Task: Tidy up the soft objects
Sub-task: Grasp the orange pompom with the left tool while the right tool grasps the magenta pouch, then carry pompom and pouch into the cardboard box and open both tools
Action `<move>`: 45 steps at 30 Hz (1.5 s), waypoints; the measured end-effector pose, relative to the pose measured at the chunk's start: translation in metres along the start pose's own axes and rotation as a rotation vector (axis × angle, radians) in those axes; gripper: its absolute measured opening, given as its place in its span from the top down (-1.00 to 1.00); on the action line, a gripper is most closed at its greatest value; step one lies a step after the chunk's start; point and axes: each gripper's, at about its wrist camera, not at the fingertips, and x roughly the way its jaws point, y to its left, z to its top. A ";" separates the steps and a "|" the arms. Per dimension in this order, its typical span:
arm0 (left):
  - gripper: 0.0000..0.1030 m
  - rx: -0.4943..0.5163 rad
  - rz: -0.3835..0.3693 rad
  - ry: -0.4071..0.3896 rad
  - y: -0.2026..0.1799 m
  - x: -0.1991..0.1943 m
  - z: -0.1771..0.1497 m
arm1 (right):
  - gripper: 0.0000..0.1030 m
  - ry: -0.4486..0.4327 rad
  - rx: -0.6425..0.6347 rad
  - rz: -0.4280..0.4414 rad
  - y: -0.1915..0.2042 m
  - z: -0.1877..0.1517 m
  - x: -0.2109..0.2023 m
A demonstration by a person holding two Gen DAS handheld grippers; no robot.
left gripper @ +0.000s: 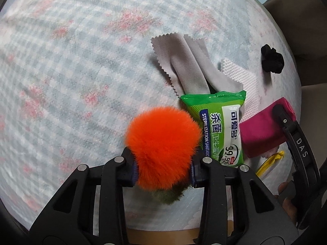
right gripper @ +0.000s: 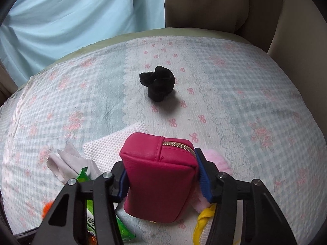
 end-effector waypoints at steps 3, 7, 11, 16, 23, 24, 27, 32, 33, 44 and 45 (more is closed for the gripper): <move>0.37 0.019 0.000 -0.031 -0.003 -0.011 0.002 | 0.10 0.003 0.007 0.010 -0.002 -0.001 -0.002; 0.37 0.044 -0.003 -0.068 -0.009 -0.028 0.006 | 0.12 -0.010 0.021 0.024 -0.005 0.000 -0.010; 0.37 0.068 -0.004 -0.103 -0.013 -0.049 0.004 | 0.13 -0.047 0.021 0.038 -0.004 0.006 -0.027; 0.37 0.091 -0.015 -0.150 -0.019 -0.081 -0.002 | 0.13 -0.084 0.026 0.056 -0.002 0.014 -0.052; 0.37 0.114 -0.038 -0.222 -0.034 -0.131 -0.016 | 0.13 -0.141 0.033 0.075 -0.002 0.023 -0.106; 0.37 0.117 -0.043 -0.231 -0.035 -0.139 -0.019 | 0.13 -0.149 0.033 0.078 -0.002 0.024 -0.114; 0.37 0.130 -0.056 -0.262 -0.040 -0.167 -0.032 | 0.13 -0.178 0.023 0.082 -0.003 0.024 -0.144; 0.37 0.169 -0.076 -0.311 -0.047 -0.216 -0.066 | 0.13 -0.218 0.028 0.078 -0.014 0.018 -0.198; 0.37 0.180 -0.080 -0.320 -0.048 -0.225 -0.073 | 0.13 -0.224 0.032 0.077 -0.017 0.015 -0.210; 0.37 0.272 -0.102 -0.389 -0.052 -0.296 -0.170 | 0.13 -0.267 0.019 0.080 -0.045 -0.038 -0.324; 0.37 0.278 -0.100 -0.389 -0.052 -0.298 -0.178 | 0.13 -0.265 0.009 0.087 -0.047 -0.046 -0.333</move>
